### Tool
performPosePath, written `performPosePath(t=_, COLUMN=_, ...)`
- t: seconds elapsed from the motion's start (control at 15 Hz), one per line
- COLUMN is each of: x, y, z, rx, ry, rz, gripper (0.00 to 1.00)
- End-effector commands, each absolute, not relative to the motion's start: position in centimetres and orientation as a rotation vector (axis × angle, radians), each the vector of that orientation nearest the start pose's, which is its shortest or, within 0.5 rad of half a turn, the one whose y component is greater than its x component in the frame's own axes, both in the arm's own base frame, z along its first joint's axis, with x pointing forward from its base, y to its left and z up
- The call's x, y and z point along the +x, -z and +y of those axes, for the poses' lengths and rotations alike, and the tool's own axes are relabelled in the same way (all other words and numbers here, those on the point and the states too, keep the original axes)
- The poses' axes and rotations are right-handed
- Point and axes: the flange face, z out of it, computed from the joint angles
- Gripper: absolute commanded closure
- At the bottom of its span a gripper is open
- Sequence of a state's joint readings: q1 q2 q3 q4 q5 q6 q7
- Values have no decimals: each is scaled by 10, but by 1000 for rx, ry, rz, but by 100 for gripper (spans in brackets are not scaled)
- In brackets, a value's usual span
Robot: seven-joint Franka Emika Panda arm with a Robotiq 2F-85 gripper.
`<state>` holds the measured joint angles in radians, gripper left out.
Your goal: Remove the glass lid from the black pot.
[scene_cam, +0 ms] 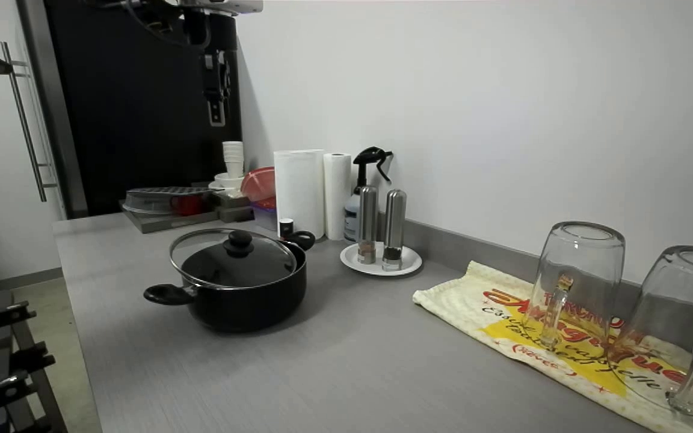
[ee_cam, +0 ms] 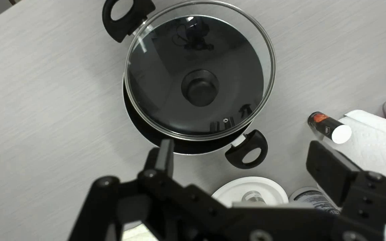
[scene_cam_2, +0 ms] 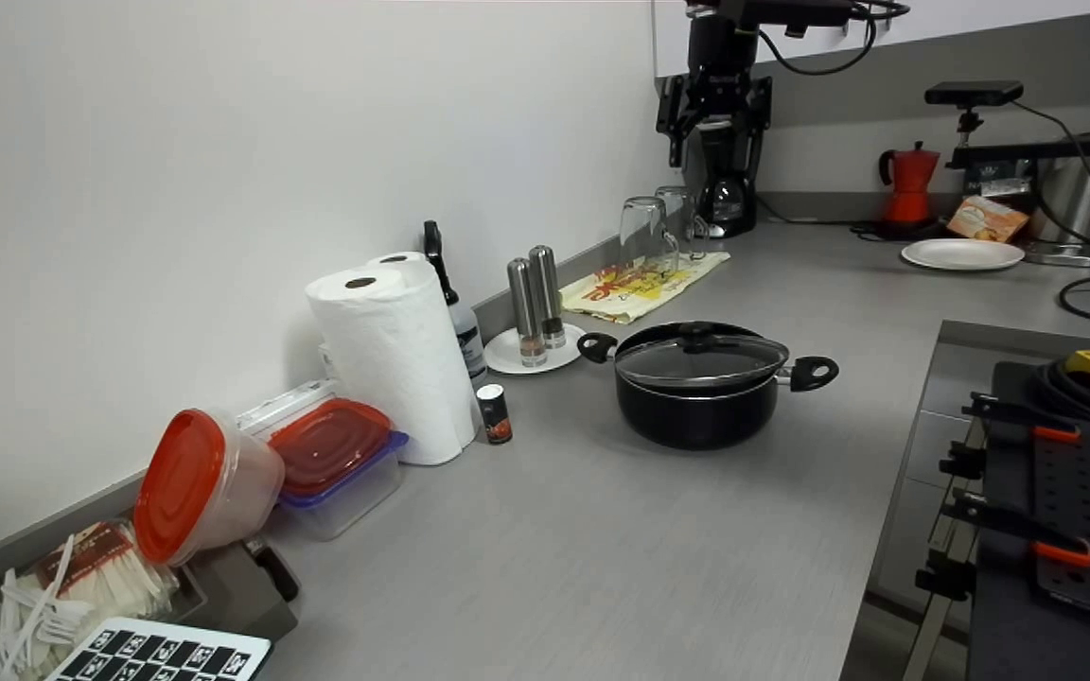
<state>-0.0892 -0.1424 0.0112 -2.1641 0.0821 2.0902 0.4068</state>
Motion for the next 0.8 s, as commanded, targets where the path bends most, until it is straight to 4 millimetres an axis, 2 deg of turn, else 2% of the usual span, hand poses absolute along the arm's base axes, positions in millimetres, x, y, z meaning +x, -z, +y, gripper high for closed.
performPosePath(t=0.0, x=512, y=-466, z=-35, rx=-2955, ry=89, rz=789, gripper=0)
performPosePath(t=0.13, x=514, y=-469, z=-35, rx=-2949, ry=115, rz=798, gripper=0)
performPosePath(t=0.4, x=539, y=-463, z=-33, rx=-2921, ry=185, rz=875, gripper=0)
performPosePath(t=0.6, x=559, y=-444, z=-27, rx=-2924, ry=274, rz=916, gripper=0)
performPosePath(t=0.73, x=566, y=-424, z=-26, rx=-2953, ry=286, rz=943, gripper=0)
